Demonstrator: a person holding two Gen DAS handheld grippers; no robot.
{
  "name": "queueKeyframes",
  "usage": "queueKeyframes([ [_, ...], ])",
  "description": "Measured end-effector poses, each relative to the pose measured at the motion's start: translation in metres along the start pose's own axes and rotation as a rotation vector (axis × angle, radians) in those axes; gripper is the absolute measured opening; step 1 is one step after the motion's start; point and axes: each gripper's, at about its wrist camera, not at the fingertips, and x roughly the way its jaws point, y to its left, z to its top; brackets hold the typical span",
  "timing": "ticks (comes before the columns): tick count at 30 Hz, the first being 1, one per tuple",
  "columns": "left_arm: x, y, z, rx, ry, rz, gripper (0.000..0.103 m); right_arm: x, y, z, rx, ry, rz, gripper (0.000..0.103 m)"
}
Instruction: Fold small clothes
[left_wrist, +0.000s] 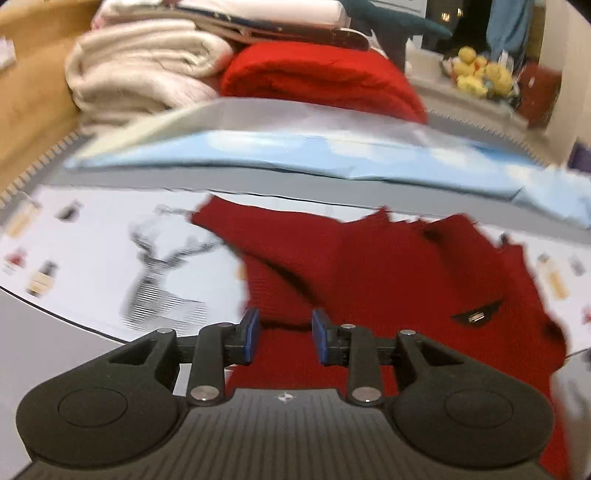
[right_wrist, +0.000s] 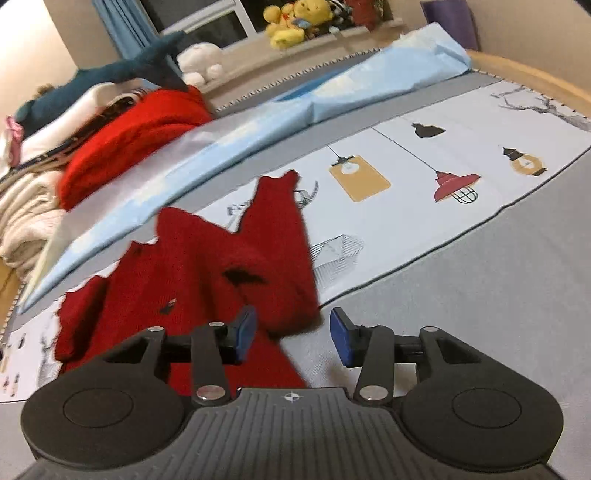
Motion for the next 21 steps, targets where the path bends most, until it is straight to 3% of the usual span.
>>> queueKeyframes([
  [4, 0.013, -0.02, 0.004, 0.022, -0.003, 0.016, 0.034, 0.056, -0.007, 0.027, 0.031, 0.028, -0.048, 0.047],
  [8, 0.03, -0.016, -0.002, -0.003, 0.029, -0.01, 0.034, 0.128, 0.001, 0.065, 0.047, 0.13, -0.013, 0.053],
  [12, 0.05, -0.012, -0.002, 0.018, 0.034, 0.009, 0.034, 0.19, 0.029, 0.095, -0.079, 0.186, -0.057, 0.052],
  [13, 0.054, -0.012, -0.002, 0.023, 0.041, 0.014, 0.034, 0.199, 0.034, 0.1, -0.098, 0.194, -0.059, 0.049],
  [17, 0.059, -0.005, -0.001, 0.021, 0.057, 0.022, 0.034, 0.228, 0.053, 0.124, -0.219, 0.212, -0.085, 0.01],
  [19, 0.058, -0.003, -0.001, 0.02, 0.051, 0.022, 0.034, 0.225, 0.052, 0.141, -0.245, 0.187, -0.034, 0.01],
  [21, 0.058, -0.003, -0.002, 0.032, 0.049, 0.026, 0.034, 0.206, 0.033, 0.164, -0.167, 0.072, -0.027, 0.01],
])
